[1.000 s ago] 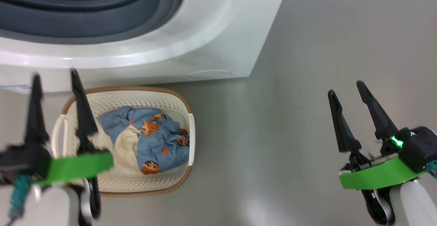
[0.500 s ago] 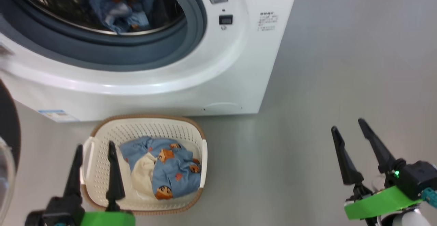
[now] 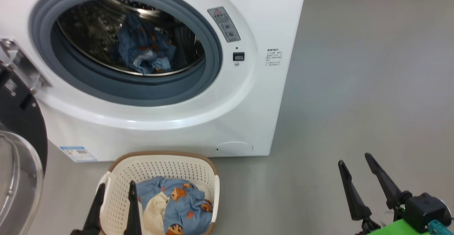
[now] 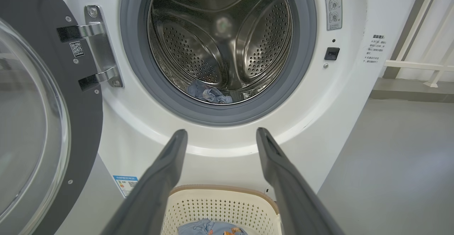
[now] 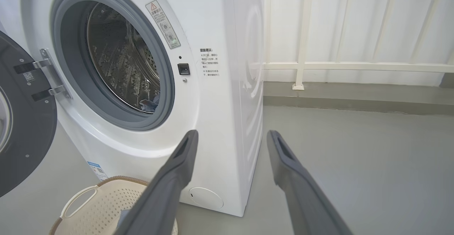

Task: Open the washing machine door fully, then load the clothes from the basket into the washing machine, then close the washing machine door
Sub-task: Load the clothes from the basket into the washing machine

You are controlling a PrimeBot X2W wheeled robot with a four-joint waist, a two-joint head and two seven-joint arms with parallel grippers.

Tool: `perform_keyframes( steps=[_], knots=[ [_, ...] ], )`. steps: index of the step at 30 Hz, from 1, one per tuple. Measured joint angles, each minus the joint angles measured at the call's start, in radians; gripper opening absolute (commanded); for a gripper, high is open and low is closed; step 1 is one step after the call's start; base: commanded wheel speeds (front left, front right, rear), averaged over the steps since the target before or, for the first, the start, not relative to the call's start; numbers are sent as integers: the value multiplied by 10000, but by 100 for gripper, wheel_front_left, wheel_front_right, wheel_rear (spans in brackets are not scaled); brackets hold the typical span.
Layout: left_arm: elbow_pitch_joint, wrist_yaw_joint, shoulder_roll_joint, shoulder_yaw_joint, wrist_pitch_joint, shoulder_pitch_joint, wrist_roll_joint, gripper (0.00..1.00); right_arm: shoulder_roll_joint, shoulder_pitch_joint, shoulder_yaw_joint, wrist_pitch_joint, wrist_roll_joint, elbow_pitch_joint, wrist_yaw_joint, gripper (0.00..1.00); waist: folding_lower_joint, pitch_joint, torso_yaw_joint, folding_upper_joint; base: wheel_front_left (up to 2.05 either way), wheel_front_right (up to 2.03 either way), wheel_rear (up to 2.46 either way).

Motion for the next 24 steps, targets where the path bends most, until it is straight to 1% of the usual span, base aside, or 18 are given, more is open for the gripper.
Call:
perform_keyframes(
  steps=[3,7,11,24],
  knots=[
    [42,-82,35,-58,8,228,0,100,82,290,-8,0,-2,-8,0,100,0,-299,2,0,0,0,0],
    [40,-84,107,-98,58,398,0,100,196,645,-19,0,-19,-10,0,100,0,-673,-10,0,0,0,0],
    [38,-84,219,-123,144,545,0,100,219,680,-29,0,-31,-17,0,100,0,-969,-44,0,0,0,0],
    [-23,-73,299,-167,173,545,-65,100,309,779,-46,0,-31,-25,0,100,1,-1108,-95,0,0,0,0]
  ],
)
